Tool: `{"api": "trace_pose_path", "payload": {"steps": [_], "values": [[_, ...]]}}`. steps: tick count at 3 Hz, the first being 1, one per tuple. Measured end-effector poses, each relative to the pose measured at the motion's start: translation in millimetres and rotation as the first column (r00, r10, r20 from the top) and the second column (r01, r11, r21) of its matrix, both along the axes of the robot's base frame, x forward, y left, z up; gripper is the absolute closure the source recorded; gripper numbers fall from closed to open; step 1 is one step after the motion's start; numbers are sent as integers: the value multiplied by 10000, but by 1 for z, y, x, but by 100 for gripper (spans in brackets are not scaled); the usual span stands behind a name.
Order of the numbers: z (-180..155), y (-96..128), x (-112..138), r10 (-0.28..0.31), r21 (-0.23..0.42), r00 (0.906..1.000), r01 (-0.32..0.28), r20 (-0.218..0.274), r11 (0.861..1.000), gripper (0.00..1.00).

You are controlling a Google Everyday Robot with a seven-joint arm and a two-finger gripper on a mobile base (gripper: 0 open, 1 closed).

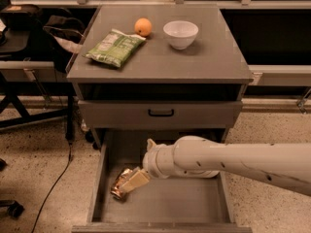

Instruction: Pick orange can from middle drawer and place on counter

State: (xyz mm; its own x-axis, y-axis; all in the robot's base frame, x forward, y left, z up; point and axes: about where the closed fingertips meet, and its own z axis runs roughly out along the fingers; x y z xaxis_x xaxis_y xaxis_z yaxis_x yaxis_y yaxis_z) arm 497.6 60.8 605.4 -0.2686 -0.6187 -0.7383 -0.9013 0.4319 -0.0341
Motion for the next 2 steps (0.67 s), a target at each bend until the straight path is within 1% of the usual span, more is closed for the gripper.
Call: {"api": "trace_pose_path", "payload": {"steps": [1,2], "values": [[-42,13,-3,-487,-481,9980,467,-411,9978,0],[-42,14,-4,-462,-476,9981,442,-408,9979,0]]}}
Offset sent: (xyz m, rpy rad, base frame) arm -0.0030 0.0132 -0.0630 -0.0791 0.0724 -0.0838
